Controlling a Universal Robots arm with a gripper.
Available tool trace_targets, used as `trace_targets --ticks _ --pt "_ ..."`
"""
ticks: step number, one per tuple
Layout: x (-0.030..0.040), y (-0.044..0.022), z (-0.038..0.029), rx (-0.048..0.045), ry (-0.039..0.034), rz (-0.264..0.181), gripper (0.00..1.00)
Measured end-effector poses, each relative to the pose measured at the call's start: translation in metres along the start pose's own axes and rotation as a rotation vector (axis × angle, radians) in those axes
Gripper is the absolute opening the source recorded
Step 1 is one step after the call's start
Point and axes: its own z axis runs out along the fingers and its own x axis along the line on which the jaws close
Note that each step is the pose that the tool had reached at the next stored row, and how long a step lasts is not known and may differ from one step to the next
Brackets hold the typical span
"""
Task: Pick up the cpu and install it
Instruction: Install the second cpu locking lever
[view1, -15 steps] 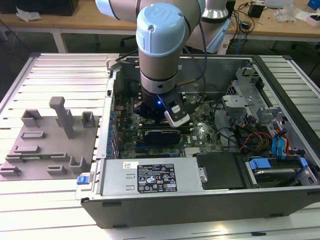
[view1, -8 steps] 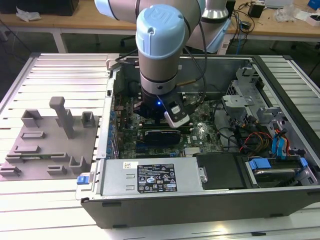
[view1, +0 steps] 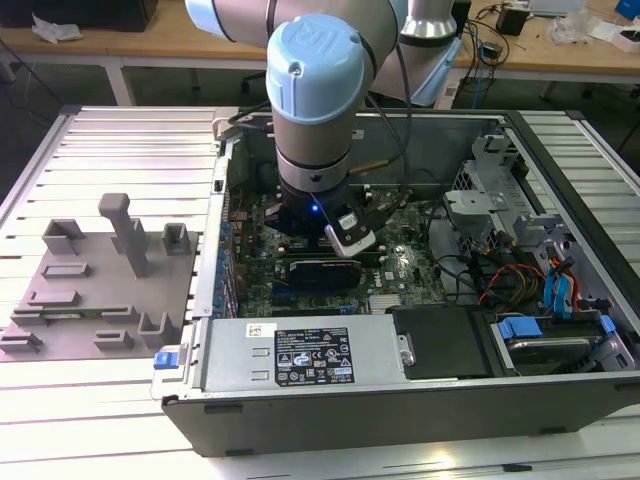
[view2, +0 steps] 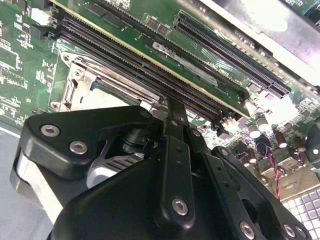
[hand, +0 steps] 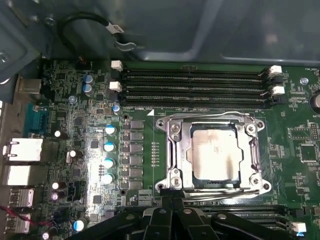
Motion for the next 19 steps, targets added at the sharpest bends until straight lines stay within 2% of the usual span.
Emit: trace_targets --ticks 2,4,6,14,19 --pt "0.002 -0.0001 0.0004 -0.0167 -0.0062 -0.001 0.11" --pt "0.0035 -0.0003 0.0013 -0.0249 -0.0107 -0.001 0.11" --pt "0.0049 -0.0005 0.0022 -0.0293 -0.0141 -0.002 0.11" --pt "0.0063 -0.0009 0.0042 -0.0419 -0.018 -0.002 0.11" --pt "0.009 -0.0015 0.0061 -0.0434 -0.0208 -0.002 0.11"
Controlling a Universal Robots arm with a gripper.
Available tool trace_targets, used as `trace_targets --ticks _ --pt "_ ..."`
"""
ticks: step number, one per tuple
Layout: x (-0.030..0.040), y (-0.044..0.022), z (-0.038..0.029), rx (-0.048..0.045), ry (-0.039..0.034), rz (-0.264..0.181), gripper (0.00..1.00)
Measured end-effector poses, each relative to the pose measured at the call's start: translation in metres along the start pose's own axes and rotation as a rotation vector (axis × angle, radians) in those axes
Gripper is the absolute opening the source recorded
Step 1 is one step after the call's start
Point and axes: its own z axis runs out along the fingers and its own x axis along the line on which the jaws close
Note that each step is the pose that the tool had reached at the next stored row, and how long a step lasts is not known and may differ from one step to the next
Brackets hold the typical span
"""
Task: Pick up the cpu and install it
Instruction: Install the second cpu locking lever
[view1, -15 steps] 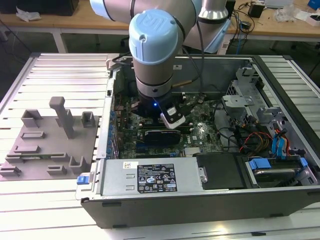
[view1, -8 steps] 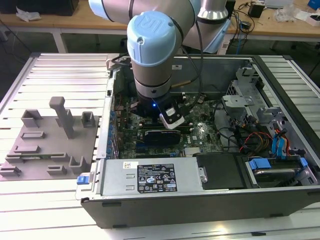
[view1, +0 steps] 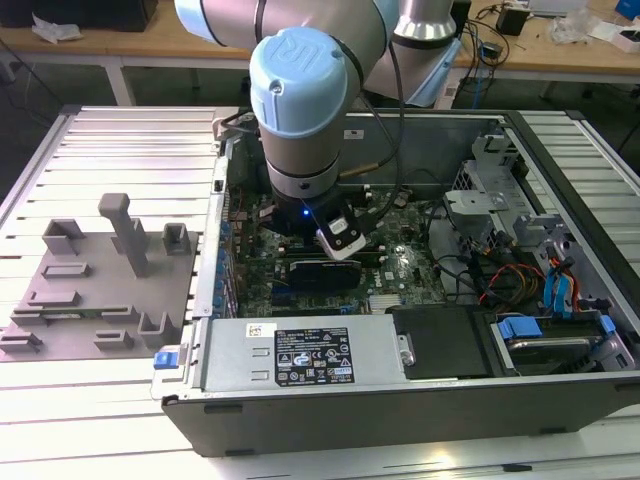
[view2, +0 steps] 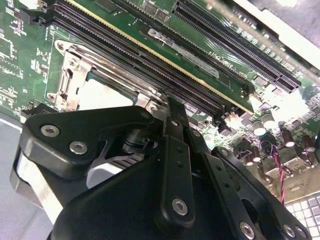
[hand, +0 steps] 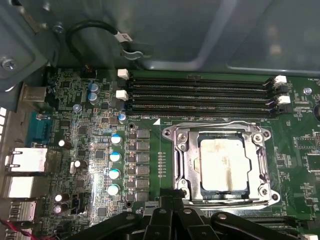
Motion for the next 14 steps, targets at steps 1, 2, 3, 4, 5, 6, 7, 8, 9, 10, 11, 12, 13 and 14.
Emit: trace_targets --ticks 1,2,3,4,5,6,7,8,9,10,11,12,13,14 --pt "0.0002 -0.0001 0.0003 0.0 -0.0001 0.0 0.11" --pt "0.0004 -0.0001 0.0005 0.0 -0.0002 0.0 0.11" --pt "0.0005 -0.0001 0.0007 0.0 -0.0002 0.0 0.11" --pt "0.0006 -0.0001 0.0008 0.0002 0.0 0.0 0.11" --pt "0.0007 0.0 0.001 0.0001 -0.0001 0.0 0.11" --pt "0.0007 0.0 0.0011 0.0 -0.0002 0.0 0.11" --pt "0.0007 0.0 0.0011 -0.0001 -0.0002 0.0 0.11" --pt "0.0007 0.0001 0.0012 -0.0001 -0.0002 0.0 0.11" --pt "0.0006 0.0002 0.0008 0.0001 -0.0001 0.0 0.11" --pt "0.0005 0.0005 -0.0002 0.0004 -0.0003 0.0 0.11" --pt "0.0003 0.0011 -0.0019 0.0005 -0.0006 0.0 0.11" --pt "0.0002 0.0016 -0.0042 0.0019 -0.0003 0.0 0.11" --pt "0.0 0.0027 -0.0077 0.0044 -0.0002 0.0 0.11" --pt "-0.0002 0.0036 -0.0104 0.007 -0.0002 0.0 0.11"
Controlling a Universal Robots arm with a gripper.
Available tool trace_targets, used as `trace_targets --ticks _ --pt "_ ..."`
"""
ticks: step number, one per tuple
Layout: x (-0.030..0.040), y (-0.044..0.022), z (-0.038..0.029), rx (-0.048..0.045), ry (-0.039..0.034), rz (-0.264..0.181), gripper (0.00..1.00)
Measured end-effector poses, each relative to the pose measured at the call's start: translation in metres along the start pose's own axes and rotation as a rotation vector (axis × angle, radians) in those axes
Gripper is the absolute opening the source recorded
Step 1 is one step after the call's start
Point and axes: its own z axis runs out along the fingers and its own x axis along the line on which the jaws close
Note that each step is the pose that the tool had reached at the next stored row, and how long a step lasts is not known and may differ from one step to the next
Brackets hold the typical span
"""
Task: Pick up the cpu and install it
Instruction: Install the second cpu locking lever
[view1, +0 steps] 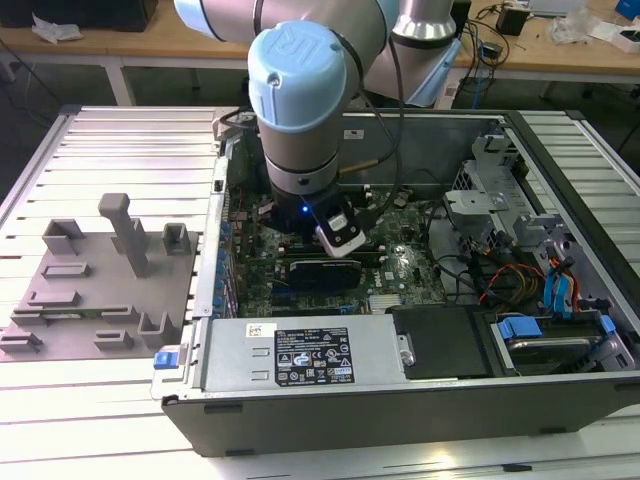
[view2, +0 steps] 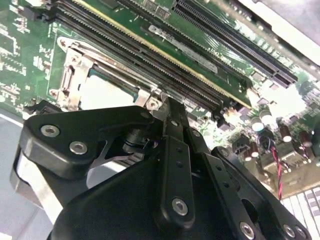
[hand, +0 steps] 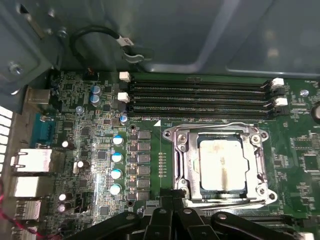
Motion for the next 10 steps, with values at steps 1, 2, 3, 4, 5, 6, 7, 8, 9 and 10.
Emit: trace_targets --ticks 1,2,3,4,5,6,7,8,9,10 --pt "-0.0002 0.001 -0.0032 0.0049 0.0001 0.0 0.11" --pt "-0.0006 0.0021 -0.0068 0.0117 0.0001 -0.001 0.11" --pt "-0.0008 0.003 -0.0095 0.0173 0.0002 -0.001 0.11" --pt "-0.0012 0.0042 -0.0135 0.0279 0.0001 -0.001 0.11" --pt "-0.0014 0.0054 -0.0172 0.0478 0.0001 -0.001 0.11" --pt "-0.0016 0.0058 -0.0187 0.0749 -0.0002 -0.001 0.11" --pt "-0.0016 0.0058 -0.0189 0.09 -0.0002 -0.001 0.11" --pt "-0.0016 0.0058 -0.019 0.1041 -0.0004 -0.001 0.11" --pt "-0.0016 0.0062 -0.0189 0.1173 -0.0007 0.001 0.11" --pt "-0.0021 0.0068 -0.0186 0.1212 -0.001 0.002 0.11"
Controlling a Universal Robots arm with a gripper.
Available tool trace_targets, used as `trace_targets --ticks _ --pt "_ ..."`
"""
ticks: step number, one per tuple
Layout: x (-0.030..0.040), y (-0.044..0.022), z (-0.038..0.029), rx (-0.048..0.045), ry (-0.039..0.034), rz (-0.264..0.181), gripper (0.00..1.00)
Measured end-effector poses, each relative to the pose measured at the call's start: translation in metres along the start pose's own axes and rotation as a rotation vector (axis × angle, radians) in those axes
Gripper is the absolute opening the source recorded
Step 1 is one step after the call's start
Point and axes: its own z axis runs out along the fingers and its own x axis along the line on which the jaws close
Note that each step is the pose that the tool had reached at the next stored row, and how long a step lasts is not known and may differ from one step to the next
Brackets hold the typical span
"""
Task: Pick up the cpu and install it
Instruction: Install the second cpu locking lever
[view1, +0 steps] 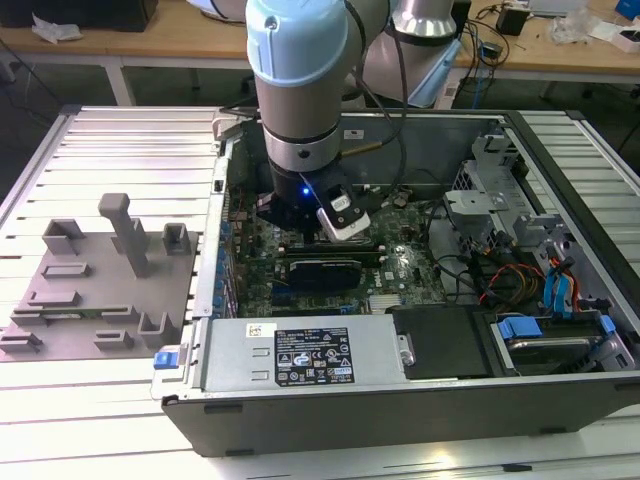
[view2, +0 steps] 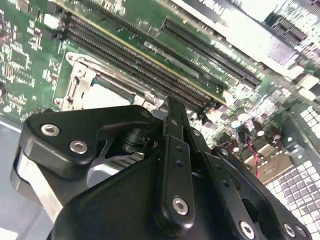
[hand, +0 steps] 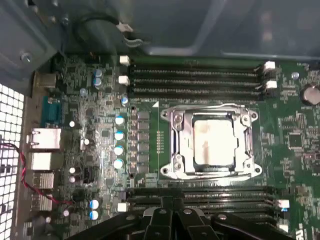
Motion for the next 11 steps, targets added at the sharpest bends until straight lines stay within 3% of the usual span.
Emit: trace_targets --ticks 3,7,10,11 --pt "-0.0067 0.0013 0.0008 0.0116 -0.001 0.006 0.11" --pt "-0.0291 0.0031 0.0028 0.0242 -0.0019 0.012 0.11" --pt "-0.0369 0.0093 0.0045 0.0266 -0.0021 0.013 0.11" --pt "-0.0401 0.0191 0.0062 0.0279 -0.0022 0.013 0.11"
